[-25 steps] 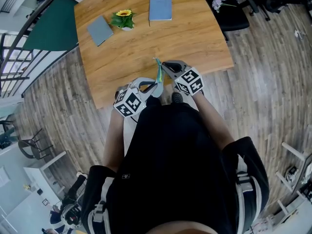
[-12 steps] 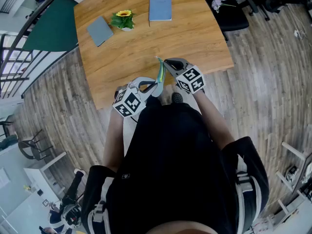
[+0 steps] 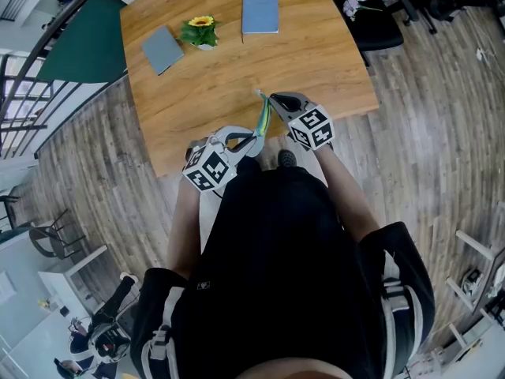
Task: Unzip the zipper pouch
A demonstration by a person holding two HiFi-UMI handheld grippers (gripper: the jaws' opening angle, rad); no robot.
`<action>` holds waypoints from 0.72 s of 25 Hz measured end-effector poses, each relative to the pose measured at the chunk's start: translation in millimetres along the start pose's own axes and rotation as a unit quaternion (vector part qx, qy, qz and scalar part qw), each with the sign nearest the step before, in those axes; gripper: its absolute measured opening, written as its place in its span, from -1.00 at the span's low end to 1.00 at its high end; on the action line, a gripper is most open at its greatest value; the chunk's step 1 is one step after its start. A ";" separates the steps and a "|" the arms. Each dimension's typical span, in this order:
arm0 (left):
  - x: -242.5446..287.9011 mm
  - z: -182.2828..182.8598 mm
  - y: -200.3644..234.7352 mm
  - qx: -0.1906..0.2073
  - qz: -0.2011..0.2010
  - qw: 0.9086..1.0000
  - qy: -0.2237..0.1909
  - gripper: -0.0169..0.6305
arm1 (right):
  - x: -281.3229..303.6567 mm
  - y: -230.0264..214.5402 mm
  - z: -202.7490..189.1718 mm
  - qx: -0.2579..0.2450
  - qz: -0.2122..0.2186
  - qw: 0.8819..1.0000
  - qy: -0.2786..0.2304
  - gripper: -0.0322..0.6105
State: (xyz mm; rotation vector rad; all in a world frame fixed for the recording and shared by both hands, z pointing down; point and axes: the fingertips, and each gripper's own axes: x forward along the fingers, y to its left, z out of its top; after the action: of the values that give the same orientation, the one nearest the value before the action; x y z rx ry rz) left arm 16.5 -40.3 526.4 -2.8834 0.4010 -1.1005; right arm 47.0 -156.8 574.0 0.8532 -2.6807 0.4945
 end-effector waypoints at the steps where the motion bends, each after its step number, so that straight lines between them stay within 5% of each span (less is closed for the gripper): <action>1: -0.4 0.1 0.0 0.000 0.000 1.000 0.000 -0.93 | -0.5 -1.4 0.3 0.000 -0.001 1.000 0.000 -0.86; 18: -4.0 1.4 0.9 0.006 -0.006 1.000 -0.003 -0.93 | -2.9 -21.4 1.4 0.001 -0.027 1.000 0.002 -0.86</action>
State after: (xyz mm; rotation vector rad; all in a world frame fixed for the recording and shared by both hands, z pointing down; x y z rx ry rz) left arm 14.3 -40.2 522.6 -2.8821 0.3778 -1.0922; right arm 61.8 -172.3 576.7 0.9204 -2.6467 0.4857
